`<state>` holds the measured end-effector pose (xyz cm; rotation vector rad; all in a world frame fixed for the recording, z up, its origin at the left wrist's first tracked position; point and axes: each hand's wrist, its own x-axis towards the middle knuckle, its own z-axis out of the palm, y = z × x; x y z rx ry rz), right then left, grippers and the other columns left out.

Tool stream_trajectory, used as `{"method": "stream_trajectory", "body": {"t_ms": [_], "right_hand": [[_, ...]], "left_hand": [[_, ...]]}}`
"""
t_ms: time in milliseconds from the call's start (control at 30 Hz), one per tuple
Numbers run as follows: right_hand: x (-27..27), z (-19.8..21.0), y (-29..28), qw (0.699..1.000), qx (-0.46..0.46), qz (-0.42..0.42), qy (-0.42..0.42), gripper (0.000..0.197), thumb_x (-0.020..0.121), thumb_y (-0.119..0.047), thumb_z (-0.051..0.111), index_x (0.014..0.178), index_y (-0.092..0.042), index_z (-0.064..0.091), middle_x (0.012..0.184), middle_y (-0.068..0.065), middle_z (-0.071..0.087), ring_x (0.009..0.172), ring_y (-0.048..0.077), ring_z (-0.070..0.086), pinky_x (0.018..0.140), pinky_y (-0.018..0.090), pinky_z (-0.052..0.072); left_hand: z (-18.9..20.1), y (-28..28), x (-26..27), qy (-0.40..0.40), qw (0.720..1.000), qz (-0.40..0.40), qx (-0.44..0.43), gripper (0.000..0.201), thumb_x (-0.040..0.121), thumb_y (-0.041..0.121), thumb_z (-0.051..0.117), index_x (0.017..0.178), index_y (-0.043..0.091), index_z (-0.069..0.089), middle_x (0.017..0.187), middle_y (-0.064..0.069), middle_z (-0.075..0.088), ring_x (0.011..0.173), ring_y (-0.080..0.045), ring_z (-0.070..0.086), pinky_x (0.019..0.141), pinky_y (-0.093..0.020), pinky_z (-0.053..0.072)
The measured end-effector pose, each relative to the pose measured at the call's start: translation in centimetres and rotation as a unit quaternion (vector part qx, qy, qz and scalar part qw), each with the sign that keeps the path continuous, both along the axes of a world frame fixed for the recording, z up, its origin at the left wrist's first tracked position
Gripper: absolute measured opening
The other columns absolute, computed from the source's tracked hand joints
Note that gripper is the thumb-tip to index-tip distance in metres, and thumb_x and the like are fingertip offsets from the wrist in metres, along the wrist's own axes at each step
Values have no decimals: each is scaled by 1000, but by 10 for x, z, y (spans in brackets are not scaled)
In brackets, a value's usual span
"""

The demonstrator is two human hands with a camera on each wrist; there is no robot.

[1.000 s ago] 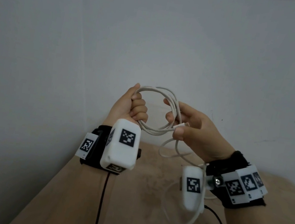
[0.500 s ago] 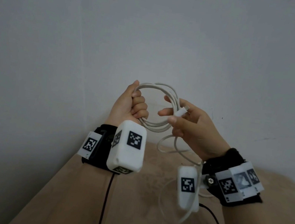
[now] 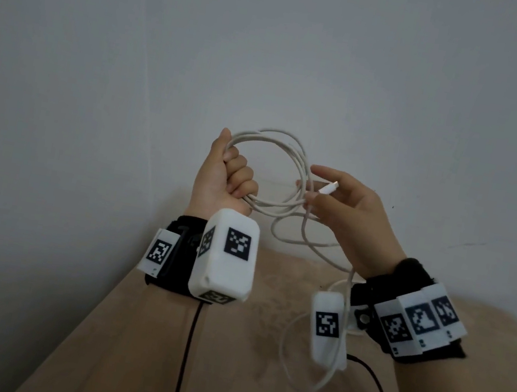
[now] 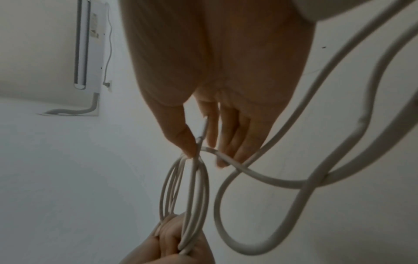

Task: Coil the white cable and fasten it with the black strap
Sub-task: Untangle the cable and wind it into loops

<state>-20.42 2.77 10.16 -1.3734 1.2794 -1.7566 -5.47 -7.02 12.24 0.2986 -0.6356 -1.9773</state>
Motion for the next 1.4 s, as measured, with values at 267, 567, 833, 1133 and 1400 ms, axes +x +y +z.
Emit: {"method": "stream_trajectory", "body": {"t_ms": [267, 567, 833, 1133, 1400], "right_hand": [[10, 11, 6, 996, -44, -23, -73, 7, 80, 0, 70, 81, -7, 67, 70, 6, 66, 58, 11, 59, 60, 20, 51], [19, 10, 12, 994, 80, 81, 0, 15, 91, -1, 56, 101, 4, 66, 85, 13, 73, 57, 12, 63, 60, 25, 58], [27, 10, 7, 998, 59, 10, -30, 17, 98, -3, 46, 93, 5, 61, 77, 16, 61, 58, 18, 57, 58, 34, 59], [25, 6, 4, 996, 55, 49, -52, 15, 96, 0, 48, 96, 6, 62, 78, 14, 67, 63, 19, 66, 61, 29, 59], [23, 0, 3, 996, 73, 51, -24, 21, 93, 2, 53, 108, -6, 66, 76, 13, 66, 52, 10, 58, 56, 24, 56]], "left_hand": [[0, 4, -4, 1, 995, 100, -5, 48, 96, 41, 50, 59, 22, 27, 39, 9, 18, 29, -7, 15, 28, -17, 16], [-4, -8, 4, 140, 988, 44, 57, 65, 96, 43, 47, 38, 20, 30, 34, 5, 19, 24, -8, 16, 29, -17, 9], [0, -3, -3, 103, 995, -1, -4, 64, 97, 43, 44, 38, 20, 35, 33, 5, 20, 23, -8, 18, 27, -16, 10], [-4, -8, 2, 161, 986, -27, 33, 65, 96, 43, 43, 36, 18, 34, 32, 3, 21, 22, -10, 19, 30, -17, 8], [-8, -5, -7, 203, 971, -116, 52, 65, 97, 41, 40, 38, 14, 36, 30, 2, 24, 24, -10, 12, 25, -18, 11]]}}
